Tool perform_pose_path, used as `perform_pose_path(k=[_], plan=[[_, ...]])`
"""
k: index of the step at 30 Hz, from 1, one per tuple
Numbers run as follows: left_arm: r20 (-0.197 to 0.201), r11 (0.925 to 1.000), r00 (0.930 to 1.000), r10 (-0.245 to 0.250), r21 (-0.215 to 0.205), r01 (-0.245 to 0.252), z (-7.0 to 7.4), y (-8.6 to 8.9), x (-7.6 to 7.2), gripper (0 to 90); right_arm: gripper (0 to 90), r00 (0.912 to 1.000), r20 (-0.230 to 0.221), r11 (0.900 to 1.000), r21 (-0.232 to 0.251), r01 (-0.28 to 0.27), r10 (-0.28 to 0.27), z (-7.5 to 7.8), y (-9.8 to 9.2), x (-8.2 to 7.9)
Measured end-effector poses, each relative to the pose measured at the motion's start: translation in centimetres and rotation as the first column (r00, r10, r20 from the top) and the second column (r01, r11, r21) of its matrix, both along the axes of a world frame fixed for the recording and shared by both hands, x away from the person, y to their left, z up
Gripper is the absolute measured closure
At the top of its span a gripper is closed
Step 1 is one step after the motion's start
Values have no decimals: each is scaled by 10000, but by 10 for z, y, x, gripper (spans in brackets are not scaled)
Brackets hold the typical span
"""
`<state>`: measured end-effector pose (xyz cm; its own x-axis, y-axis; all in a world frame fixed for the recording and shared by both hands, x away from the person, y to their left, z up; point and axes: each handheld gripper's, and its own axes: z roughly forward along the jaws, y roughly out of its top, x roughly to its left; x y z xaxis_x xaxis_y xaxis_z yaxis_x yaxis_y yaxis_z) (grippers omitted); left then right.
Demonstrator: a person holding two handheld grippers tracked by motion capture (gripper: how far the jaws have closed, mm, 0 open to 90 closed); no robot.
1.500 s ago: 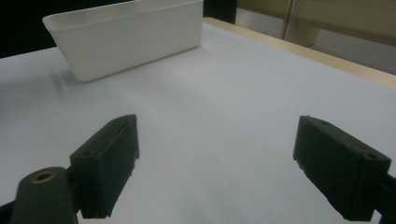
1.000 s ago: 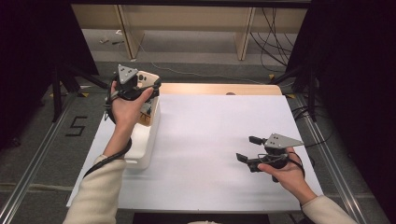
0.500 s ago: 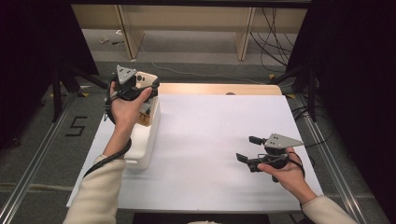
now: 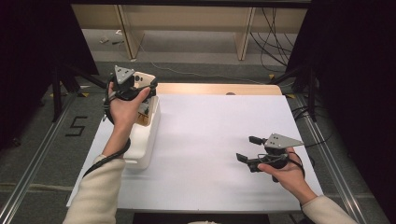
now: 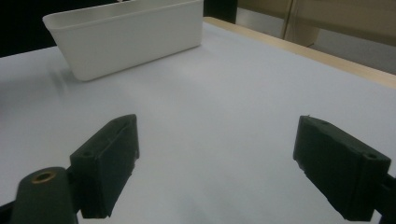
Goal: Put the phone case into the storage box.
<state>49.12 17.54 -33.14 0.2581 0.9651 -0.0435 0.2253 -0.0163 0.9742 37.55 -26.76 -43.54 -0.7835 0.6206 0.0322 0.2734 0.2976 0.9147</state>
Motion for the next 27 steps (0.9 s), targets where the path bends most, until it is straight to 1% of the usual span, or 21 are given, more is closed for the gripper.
perform_pose_path(k=[27], plan=[[-89,9995,9995,319,75,-318,-6,7,4,110,154,10000,8,10000,10,-6,6,0,0,0]])
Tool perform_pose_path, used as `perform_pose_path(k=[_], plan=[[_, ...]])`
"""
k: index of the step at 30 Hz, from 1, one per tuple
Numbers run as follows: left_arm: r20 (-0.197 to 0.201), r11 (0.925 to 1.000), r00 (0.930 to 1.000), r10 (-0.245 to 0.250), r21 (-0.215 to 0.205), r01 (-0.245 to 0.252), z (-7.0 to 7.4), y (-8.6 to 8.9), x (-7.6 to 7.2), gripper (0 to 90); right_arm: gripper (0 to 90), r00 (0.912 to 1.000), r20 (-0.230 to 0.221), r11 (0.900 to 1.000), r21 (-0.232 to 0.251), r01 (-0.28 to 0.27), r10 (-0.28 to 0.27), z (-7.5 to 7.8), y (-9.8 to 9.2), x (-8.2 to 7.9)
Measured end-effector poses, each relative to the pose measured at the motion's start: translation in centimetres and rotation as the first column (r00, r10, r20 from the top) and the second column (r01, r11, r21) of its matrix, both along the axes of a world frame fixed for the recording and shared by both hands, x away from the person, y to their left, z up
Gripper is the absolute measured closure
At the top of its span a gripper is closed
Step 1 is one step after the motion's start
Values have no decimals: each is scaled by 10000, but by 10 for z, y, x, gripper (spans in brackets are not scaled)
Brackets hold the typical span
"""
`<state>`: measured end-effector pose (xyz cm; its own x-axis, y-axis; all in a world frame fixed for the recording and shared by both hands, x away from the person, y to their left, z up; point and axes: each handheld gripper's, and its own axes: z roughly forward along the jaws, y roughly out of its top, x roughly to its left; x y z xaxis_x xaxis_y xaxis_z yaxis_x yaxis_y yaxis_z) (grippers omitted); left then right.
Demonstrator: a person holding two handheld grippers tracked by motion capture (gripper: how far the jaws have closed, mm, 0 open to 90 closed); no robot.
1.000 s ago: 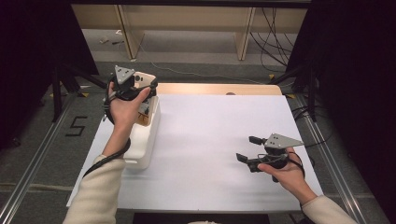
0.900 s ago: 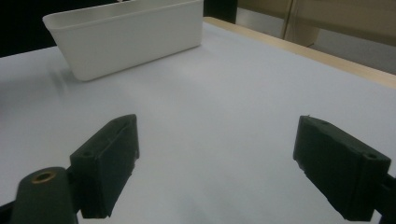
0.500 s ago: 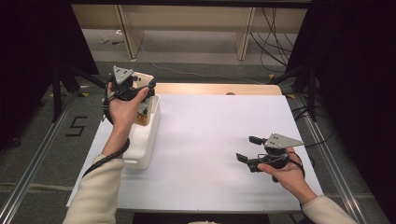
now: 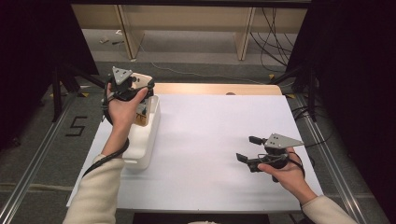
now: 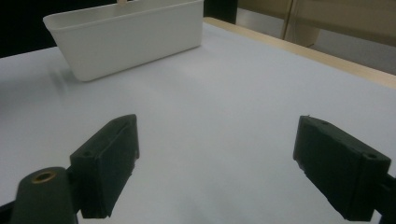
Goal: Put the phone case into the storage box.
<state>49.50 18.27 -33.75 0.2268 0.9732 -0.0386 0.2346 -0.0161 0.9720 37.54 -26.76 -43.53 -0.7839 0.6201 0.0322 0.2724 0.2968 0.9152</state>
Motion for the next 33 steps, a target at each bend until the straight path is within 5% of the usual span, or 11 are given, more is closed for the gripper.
perform_pose_path(k=[33], plan=[[-219,9999,9997,124,46,-123,-8,3,4,110,154,10000,-27,10000,28,-13,13,-1,0,0]])
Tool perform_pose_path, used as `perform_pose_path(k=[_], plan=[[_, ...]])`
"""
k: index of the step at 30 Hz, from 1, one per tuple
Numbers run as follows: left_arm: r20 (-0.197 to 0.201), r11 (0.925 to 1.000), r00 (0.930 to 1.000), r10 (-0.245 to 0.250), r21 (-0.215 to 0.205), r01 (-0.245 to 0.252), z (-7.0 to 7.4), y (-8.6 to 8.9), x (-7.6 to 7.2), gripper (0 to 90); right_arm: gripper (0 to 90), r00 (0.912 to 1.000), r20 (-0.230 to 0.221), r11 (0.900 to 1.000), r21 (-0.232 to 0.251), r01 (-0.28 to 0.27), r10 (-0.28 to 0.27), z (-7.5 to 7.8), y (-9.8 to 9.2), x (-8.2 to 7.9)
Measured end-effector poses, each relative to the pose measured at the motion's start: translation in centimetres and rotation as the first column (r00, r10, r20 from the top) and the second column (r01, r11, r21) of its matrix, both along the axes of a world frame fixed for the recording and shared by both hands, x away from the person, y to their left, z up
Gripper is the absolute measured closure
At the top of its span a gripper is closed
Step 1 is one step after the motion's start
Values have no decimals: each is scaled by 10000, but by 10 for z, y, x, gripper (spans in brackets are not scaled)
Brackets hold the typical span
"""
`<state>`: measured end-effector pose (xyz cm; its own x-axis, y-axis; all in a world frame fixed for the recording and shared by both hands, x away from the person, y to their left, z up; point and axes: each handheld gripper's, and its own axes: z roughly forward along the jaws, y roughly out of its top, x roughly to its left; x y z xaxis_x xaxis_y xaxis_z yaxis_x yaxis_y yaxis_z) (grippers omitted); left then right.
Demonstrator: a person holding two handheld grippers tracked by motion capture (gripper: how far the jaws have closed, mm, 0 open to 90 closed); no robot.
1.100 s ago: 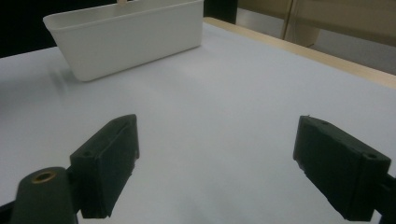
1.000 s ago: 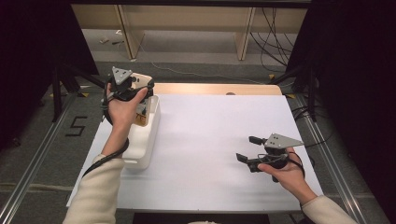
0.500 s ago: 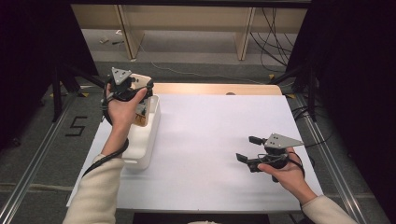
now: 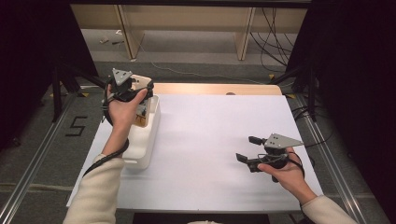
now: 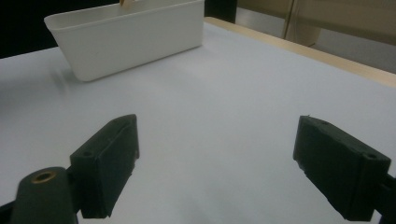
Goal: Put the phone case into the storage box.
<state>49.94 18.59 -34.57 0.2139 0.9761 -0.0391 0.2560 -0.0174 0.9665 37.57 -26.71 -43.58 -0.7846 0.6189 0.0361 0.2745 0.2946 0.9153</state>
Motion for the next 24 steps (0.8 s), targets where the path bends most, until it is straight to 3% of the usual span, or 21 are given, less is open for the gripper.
perform_pose_path(k=[24], plan=[[-133,10000,9999,28,-5,-28,-6,1,5,110,155,10000,2,10000,-6,-2,2,0,0,0]])
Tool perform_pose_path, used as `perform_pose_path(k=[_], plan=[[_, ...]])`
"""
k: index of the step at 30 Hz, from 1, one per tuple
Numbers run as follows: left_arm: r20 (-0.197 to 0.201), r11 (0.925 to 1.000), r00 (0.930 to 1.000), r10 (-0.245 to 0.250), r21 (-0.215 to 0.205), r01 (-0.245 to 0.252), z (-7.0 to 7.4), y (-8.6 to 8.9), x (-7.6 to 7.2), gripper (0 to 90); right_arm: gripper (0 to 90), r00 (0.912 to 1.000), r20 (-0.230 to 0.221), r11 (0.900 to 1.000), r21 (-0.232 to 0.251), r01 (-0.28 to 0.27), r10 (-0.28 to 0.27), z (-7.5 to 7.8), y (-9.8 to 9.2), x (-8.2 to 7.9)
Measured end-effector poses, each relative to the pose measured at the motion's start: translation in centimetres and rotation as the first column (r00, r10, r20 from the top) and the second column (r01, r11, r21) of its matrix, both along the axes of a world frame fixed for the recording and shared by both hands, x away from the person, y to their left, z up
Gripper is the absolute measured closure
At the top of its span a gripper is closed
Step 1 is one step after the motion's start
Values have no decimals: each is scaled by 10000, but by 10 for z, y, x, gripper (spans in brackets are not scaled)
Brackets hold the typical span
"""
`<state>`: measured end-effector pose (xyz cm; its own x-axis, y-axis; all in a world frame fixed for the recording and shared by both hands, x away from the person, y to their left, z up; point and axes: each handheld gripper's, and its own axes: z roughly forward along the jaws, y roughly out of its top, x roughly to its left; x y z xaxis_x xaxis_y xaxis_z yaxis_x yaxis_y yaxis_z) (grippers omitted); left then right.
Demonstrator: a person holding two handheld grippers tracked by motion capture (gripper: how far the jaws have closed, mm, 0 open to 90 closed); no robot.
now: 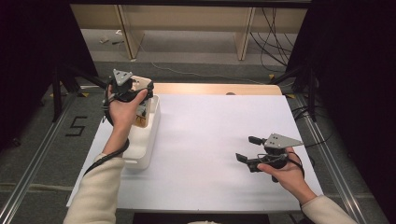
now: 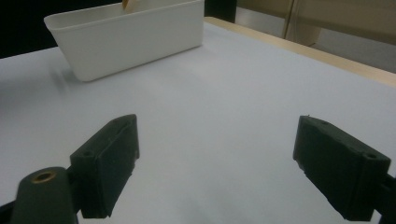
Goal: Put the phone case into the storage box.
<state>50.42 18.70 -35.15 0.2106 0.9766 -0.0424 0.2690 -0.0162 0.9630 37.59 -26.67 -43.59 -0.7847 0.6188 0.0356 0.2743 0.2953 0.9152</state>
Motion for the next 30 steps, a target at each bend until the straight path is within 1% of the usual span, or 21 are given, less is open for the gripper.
perform_pose_path(k=[6,30], plan=[[-22,10000,10000,11,-42,-11,0,1,1,110,155,10000,-10,10000,8,-10,10,0,0,0],[-54,10000,9999,-90,-15,90,-1,-7,6,110,155,10000,-28,10000,4,-27,27,0,1,1]])
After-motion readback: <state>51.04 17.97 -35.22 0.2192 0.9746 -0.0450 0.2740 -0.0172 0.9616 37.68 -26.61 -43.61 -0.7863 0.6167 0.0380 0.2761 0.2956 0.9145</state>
